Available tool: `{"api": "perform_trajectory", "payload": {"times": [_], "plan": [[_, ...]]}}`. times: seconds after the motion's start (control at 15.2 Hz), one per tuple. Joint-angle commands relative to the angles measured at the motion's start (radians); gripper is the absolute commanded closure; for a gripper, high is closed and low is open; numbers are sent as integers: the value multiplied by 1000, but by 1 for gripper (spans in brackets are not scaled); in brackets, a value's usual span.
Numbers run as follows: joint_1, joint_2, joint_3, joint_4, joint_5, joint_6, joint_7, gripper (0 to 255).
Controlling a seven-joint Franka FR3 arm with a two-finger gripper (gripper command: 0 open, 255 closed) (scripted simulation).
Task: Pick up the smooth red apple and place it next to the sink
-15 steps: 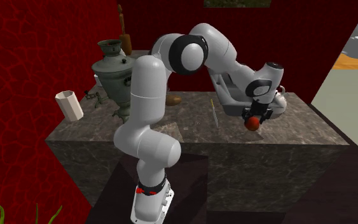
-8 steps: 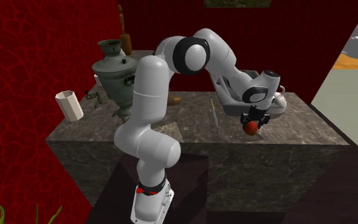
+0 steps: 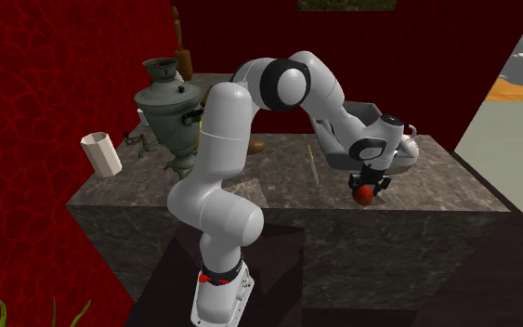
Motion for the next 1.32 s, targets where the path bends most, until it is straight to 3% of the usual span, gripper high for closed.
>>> {"api": "perform_trajectory", "payload": {"times": [0.0, 0.4, 0.46, 0.79, 1.06, 1.25], "plan": [[-4, 7, 4, 2, 7, 5, -5, 255], [-4, 7, 4, 2, 7, 5, -5, 255], [-4, 7, 4, 2, 7, 5, -5, 0], [-4, 7, 4, 2, 7, 5, -5, 0], [45, -97, -61, 1, -95, -77, 61, 0], [45, -97, -61, 1, -96, -77, 62, 0]]}}
